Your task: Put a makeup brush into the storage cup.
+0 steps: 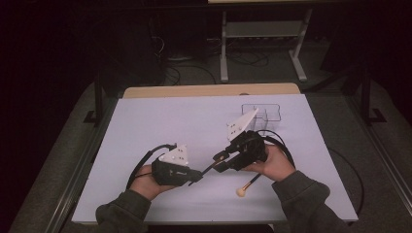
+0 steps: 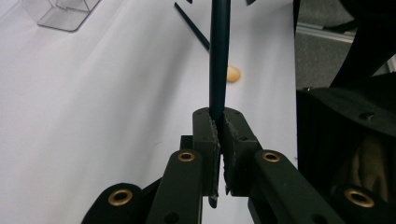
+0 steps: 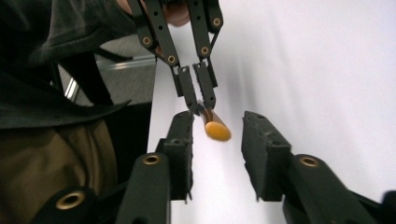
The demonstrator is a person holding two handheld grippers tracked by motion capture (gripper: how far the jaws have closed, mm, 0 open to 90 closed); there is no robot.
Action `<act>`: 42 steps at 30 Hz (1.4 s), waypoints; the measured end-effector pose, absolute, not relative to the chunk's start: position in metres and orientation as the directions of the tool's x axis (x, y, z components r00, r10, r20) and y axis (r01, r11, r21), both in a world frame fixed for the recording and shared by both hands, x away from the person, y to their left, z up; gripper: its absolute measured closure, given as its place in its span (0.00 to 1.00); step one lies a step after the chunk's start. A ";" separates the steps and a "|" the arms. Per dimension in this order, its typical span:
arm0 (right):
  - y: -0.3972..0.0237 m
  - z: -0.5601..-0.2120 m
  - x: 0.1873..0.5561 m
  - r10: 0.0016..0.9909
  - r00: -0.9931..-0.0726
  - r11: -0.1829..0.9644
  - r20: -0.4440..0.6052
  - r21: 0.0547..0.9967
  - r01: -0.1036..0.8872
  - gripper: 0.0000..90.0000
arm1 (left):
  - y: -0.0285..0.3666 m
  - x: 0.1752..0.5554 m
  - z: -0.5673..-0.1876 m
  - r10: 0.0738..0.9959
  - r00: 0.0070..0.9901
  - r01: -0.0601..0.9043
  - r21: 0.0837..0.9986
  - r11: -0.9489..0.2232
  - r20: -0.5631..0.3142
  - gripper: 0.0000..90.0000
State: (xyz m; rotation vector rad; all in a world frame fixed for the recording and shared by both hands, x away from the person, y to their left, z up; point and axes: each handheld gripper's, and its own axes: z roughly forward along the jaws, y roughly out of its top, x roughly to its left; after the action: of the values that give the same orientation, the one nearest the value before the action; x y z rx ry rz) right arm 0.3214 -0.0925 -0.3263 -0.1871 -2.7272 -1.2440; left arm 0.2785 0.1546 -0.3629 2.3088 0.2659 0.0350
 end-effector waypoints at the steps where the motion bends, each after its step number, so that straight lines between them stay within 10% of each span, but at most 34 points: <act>1: -0.093 -0.327 0.321 0.055 -0.982 0.642 0.182 0.747 0.175 0.76 | 0.154 0.278 -0.363 0.204 0.977 0.184 0.725 -0.664 -0.061 0.94; 11: -0.090 -0.325 0.322 0.007 -0.982 0.671 0.188 0.728 0.144 0.91 | 0.146 0.280 -0.367 0.182 0.981 0.177 0.706 -0.686 -0.069 0.92; 42: -0.087 -0.323 0.323 0.069 -0.985 0.613 0.159 0.772 0.168 0.78 | 0.145 0.286 -0.369 0.251 0.965 0.223 0.740 -0.635 -0.076 0.94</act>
State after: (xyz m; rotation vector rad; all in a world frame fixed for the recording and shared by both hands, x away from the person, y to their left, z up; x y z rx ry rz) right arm 0.3234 -0.0869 -0.3228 -0.2005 -2.7182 -1.3199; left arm 0.2864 0.1450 -0.3694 2.2793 0.3310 0.0429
